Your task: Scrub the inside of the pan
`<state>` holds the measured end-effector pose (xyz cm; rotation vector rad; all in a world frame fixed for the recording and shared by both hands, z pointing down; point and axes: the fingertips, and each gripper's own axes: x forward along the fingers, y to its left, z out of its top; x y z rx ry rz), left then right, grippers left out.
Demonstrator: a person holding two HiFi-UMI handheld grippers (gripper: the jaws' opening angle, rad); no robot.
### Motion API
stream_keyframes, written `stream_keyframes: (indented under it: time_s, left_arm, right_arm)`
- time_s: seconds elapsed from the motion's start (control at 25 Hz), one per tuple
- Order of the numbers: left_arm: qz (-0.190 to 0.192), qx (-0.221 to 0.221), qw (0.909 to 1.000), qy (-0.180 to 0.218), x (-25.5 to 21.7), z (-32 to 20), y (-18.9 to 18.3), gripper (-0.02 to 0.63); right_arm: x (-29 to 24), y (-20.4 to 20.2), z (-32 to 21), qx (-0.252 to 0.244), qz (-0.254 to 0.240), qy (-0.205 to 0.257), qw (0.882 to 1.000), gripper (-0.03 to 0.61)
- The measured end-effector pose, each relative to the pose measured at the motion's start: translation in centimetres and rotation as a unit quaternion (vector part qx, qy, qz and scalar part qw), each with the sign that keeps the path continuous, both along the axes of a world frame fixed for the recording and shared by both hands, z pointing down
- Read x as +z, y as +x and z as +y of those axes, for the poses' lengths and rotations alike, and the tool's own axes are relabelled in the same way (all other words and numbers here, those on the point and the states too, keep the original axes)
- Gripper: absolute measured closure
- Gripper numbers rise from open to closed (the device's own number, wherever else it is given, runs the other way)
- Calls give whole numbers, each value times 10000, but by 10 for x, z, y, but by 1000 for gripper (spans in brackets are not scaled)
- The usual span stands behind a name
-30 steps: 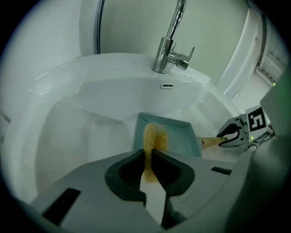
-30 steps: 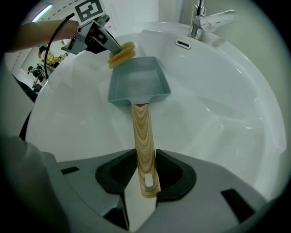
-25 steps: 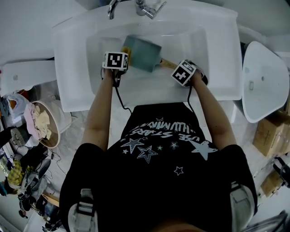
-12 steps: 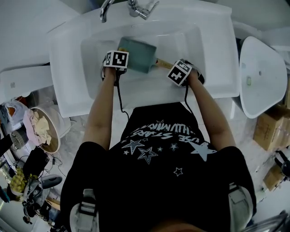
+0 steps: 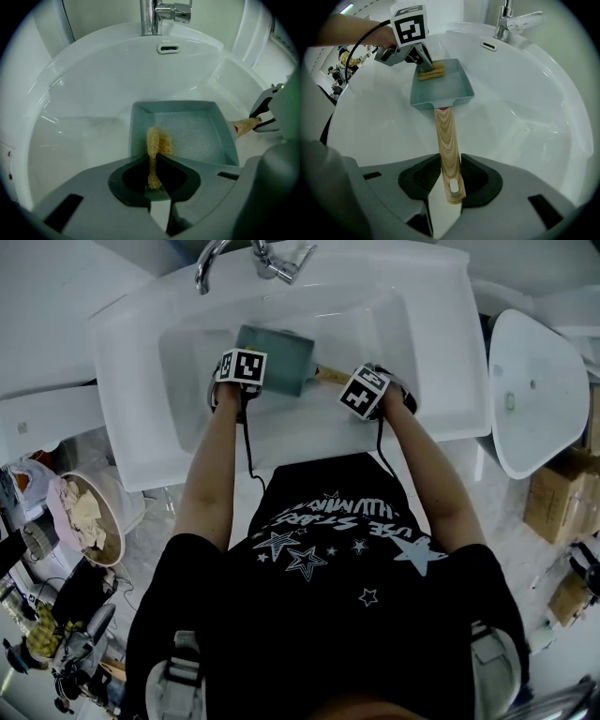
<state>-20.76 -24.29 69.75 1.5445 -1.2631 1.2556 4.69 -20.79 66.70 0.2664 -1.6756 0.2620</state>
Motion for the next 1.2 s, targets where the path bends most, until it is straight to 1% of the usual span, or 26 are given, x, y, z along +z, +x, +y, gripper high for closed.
stream_keyframes:
  time_s: [0.24, 0.52, 0.72, 0.92, 1.04, 1.2]
  left_arm:
    - [105, 222, 9997, -51, 1, 1, 12, 563]
    - [322, 753, 9965, -170, 2, 8, 54, 563]
    - [544, 924, 9939, -253, 2, 14, 79, 563]
    - [787, 1171, 9892, -392, 3, 21, 105, 563]
    - [935, 1210, 9871, -477, 3, 24, 117, 563]
    - [980, 1232, 9862, -521, 4, 25, 123, 563]
  right_arm:
    - [0, 1, 0, 12, 22, -15, 10000, 451]
    - [0, 0, 0, 41, 24, -22, 10000, 449]
    - [0, 0, 1, 51, 35, -39, 10000, 449]
    - [1, 0, 4, 108, 31, -105, 9999, 448]
    - [0, 0, 6, 113, 26, -109, 9999, 449]
    - [0, 1, 7, 131, 29, -109, 9999, 449]
